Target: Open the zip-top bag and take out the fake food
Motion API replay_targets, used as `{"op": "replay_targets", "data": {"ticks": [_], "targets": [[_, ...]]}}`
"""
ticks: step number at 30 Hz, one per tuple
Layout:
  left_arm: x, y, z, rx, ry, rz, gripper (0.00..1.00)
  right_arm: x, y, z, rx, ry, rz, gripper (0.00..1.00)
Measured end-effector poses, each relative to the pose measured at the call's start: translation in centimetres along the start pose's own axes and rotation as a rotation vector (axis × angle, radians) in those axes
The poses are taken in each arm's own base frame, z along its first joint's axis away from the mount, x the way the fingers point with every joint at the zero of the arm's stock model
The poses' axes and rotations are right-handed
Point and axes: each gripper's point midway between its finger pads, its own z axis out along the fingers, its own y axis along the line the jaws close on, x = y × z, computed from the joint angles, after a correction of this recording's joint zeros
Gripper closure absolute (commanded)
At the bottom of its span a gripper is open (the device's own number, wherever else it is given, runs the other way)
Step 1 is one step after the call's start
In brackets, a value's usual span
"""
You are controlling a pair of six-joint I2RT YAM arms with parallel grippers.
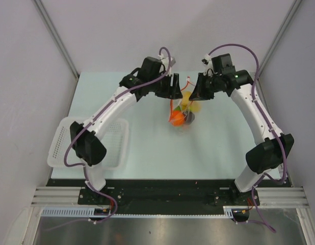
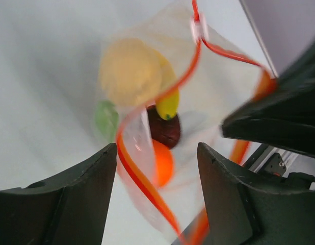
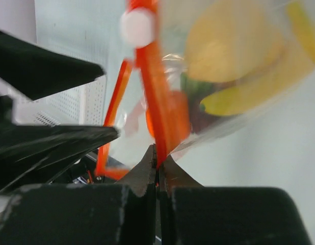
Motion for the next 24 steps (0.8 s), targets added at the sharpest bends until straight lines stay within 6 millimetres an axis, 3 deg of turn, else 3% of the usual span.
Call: {"op": "replay_targets", "data": {"ticks": [5, 11, 18, 21, 22, 24], "targets": [[3.0, 0.5, 3.7, -0.001, 0.102, -0.04, 0.35, -0.2, -1.3, -2.3, 0.01, -0.013, 0.004, 1.0], [4.7, 1.0, 5.7, -0.01, 0.157, -0.059, 0.46, -0.4, -2.0, -2.4, -0.003, -0.01, 0.018, 1.0], [6.3, 1.1, 7.2, 0.02, 0.22, -0.076, 0.71, 1.2, -1.3, 0.7, -0.052, 0.054, 0.008, 1.0], [6.9, 1.4, 7.6, 0.016, 0.243, -0.082, 0.89, 1.6, -1.4, 2.0, -0.063, 0.078, 0.011, 1.0], [7.0, 1.6, 7.8, 0.012, 0.254, -0.078, 1.0, 1.7, -1.3, 2.4, -0.068, 0.083, 0.011, 1.0], [7.2, 1.9, 8.3, 0.004, 0.266, -0.073, 1.0, 1.7, -1.3, 2.8, -0.075, 0.088, 0.011, 1.0]]}}
